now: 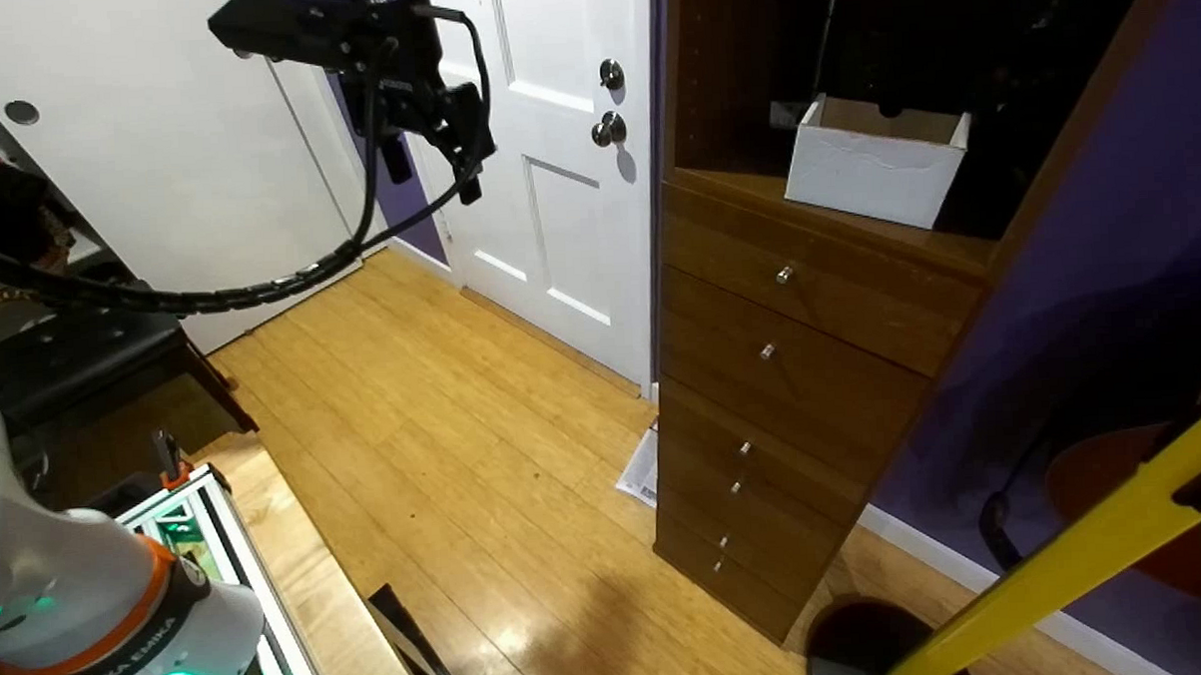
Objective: Open the third drawer
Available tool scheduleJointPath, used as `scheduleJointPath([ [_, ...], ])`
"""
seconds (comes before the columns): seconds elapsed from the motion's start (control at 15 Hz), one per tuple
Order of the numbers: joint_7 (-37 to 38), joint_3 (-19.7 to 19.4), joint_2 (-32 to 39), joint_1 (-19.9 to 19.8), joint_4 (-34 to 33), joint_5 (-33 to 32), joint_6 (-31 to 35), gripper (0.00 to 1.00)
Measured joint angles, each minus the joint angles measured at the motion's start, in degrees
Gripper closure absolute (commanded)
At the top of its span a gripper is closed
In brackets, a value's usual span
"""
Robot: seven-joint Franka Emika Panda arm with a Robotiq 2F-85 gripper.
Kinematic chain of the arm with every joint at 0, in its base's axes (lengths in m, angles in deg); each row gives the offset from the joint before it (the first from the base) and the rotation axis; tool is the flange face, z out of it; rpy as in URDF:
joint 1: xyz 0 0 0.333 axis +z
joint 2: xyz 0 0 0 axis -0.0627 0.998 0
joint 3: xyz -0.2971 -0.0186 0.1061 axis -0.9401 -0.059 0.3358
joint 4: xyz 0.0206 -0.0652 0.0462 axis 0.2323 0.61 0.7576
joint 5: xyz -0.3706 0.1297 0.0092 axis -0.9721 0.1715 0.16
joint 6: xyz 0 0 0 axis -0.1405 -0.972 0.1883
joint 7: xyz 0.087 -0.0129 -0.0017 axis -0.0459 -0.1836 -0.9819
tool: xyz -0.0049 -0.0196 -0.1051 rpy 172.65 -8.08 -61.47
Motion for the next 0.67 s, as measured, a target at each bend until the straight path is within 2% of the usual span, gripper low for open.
scheduleJointPath([
  [0.27, -4.91, -3.56, 2.38, -1.29, 4.5, -0.54, 4.91, 0.0],
  [0.67, -7.79, -7.29, 10.59, -4.3, 11.04, -0.88, 21.66, 0.0],
])
